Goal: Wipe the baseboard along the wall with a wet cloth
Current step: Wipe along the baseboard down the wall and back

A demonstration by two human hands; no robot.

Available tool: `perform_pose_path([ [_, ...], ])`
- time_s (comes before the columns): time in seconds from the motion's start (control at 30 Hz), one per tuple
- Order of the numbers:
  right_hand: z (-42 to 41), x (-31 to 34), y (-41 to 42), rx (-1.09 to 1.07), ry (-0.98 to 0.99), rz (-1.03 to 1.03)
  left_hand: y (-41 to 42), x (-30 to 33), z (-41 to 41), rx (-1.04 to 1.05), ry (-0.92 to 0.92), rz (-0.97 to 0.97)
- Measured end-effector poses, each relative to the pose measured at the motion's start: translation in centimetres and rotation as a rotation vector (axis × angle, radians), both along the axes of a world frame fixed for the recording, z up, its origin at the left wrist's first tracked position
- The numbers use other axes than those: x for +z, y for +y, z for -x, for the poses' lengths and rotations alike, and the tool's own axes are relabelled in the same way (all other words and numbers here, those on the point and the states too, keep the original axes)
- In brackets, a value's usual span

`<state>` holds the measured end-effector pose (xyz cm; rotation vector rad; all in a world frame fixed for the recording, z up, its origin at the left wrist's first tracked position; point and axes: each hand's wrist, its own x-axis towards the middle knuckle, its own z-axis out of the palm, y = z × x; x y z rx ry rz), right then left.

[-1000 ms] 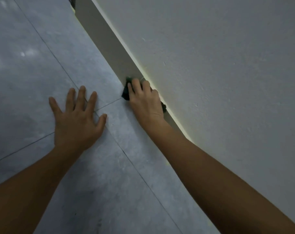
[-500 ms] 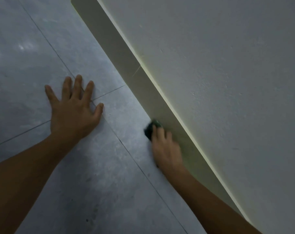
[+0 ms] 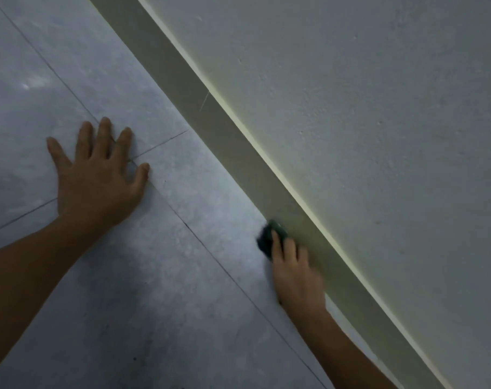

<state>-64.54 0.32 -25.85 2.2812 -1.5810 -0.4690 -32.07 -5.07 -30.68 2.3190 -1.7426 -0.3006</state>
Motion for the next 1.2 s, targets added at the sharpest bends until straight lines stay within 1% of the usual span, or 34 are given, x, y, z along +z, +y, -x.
perform_pose_path([
  [0.07,2.9,0.3,1.5,-0.049,0.051,-0.039,0.2,0.1,0.3,-0.013,0.008,0.053],
  [0.1,3.1,0.1,1.4,-0.033,0.036,-0.042,0.5,0.2,1.1,-0.043,0.010,0.085],
  [0.13,2.6,-0.1,0.8,0.005,0.002,-0.033,0.9,0.2,2.2,-0.073,0.016,0.111],
  [0.23,-2.1,-0.9,-3.2,0.162,-0.074,0.093,2.8,0.0,8.5,-0.191,0.066,0.140],
  [0.33,-5.9,-1.0,-6.6,0.218,0.026,0.127,3.4,-0.2,12.1,-0.202,0.048,0.077],
  [0.4,-5.1,-0.5,-7.0,0.256,0.105,0.144,3.2,-0.4,12.5,-0.189,0.045,0.055],
  [0.47,-3.0,1.2,-5.7,0.328,0.177,0.152,3.4,-0.6,12.3,-0.195,0.046,0.040],
  [0.57,-0.9,4.5,-5.1,0.454,0.168,0.281,3.4,-0.4,12.1,-0.187,0.036,0.027],
  [0.63,-1.2,5.5,-5.9,0.445,0.147,0.325,3.3,-0.4,12.0,-0.181,0.021,0.035],
  [0.7,-1.7,4.4,-5.8,0.465,0.185,0.301,3.4,-0.3,12.1,-0.189,0.028,0.038],
  [0.77,-0.9,2.3,-4.6,0.443,0.307,0.219,3.5,-0.4,12.2,-0.184,0.040,0.041],
  [0.83,0.7,1.6,-3.3,0.401,0.353,0.123,3.3,-0.3,12.0,-0.181,0.042,0.044],
  [0.9,1.4,2.6,-2.8,0.397,0.303,0.132,3.2,-0.4,12.0,-0.179,0.043,0.048],
  [1.03,-1.6,3.9,-4.5,0.339,0.249,0.296,3.5,-0.5,12.1,-0.169,0.046,0.038],
  [1.1,-2.8,2.7,-5.1,0.317,0.253,0.271,3.7,-0.4,12.3,-0.167,0.049,0.043],
  [1.17,-2.6,1.4,-4.6,0.299,0.258,0.195,3.6,-0.2,12.3,-0.168,0.047,0.046],
  [1.2,-1.9,1.0,-3.9,0.281,0.230,0.156,3.5,-0.2,12.3,-0.170,0.044,0.049],
])
